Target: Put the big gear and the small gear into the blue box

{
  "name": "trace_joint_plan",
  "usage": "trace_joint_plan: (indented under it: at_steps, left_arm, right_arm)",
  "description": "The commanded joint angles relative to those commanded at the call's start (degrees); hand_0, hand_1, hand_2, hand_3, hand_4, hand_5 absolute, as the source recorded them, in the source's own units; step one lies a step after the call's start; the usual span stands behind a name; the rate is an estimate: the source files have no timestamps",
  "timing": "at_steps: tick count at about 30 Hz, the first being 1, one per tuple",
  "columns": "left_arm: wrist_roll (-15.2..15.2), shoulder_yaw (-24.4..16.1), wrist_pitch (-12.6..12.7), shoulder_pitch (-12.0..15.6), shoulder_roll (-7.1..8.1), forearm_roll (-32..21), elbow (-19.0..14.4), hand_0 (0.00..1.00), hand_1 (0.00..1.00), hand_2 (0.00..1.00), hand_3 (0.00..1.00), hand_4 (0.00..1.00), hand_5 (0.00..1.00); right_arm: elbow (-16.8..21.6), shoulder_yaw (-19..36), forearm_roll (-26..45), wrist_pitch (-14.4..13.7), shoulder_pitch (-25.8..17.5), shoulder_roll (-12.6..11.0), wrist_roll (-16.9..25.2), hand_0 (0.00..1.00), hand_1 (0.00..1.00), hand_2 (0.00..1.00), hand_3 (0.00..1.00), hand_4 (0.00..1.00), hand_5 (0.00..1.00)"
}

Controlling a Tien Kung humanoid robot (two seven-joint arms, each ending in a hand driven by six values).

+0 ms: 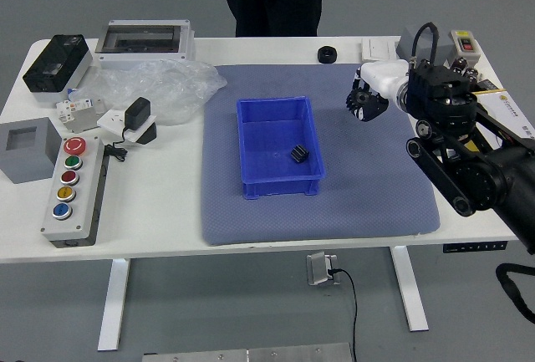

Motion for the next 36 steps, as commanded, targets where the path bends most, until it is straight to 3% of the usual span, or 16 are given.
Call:
trace_joint_plan:
  at_steps: [7,12,26,27,32,33,36]
  left_arm:
    - [0.0,0.1,-0.1,0.2,-0.06,0.2,0.0,0.779,0.746,0.739,0.676,0.552,0.259]
    - [0.0,0.3,-0.1,0.2,-0.15,0.4,0.0,0.778,0.746,0.738,0.676,0.552,0.259]
    - [0.1,0.1,-0.2,0.3,-0.22,1.2,0.0,0.779,0.746,0.738,0.674,0.548,0.254]
    - [0.1,0.1,-0.2,0.3,-0.25,1.2,0.0,0.778,0.746,0.738,0.674,0.547,0.252]
    - [0.1,0.2,-0.2,0.3,-0.31,1.1,0.0,0.778,0.746,0.738,0.674,0.547,0.252]
    - [0.1,0.2,-0.2,0.3,-0.30,1.1,0.0,0.778,0.746,0.737,0.673,0.546,0.250]
    - [0.1,0.2,-0.2,0.3,-0.29,1.1,0.0,0.778,0.746,0.737,0.673,0.546,0.250]
  right_arm:
    - [7.6,-1.2,0.0,0.4,-0.7,1.4,-0.6,0.604,0.474,0.474,0.522,0.532,0.133]
    - [10.1,-2.2,0.0,0.3,-1.0,3.3,-0.7,0.603,0.474,0.473,0.521,0.533,0.133]
    - [7.4,-4.6,0.0,-0.4,-1.0,8.2,-0.5,0.606,0.473,0.473,0.519,0.534,0.137]
    - [7.1,-4.7,0.0,-0.4,-0.9,8.6,-0.4,0.620,0.486,0.509,0.594,0.557,0.180]
    - [6.1,-5.0,0.0,-0.2,-0.6,9.7,-0.2,0.620,0.486,0.509,0.594,0.557,0.180]
    - [6.0,-5.0,0.0,0.0,-0.6,9.8,-0.2,0.654,0.562,0.646,0.758,0.731,0.309]
    - [5.6,-4.7,0.0,0.5,-0.5,9.9,-0.1,0.654,0.562,0.646,0.758,0.731,0.309]
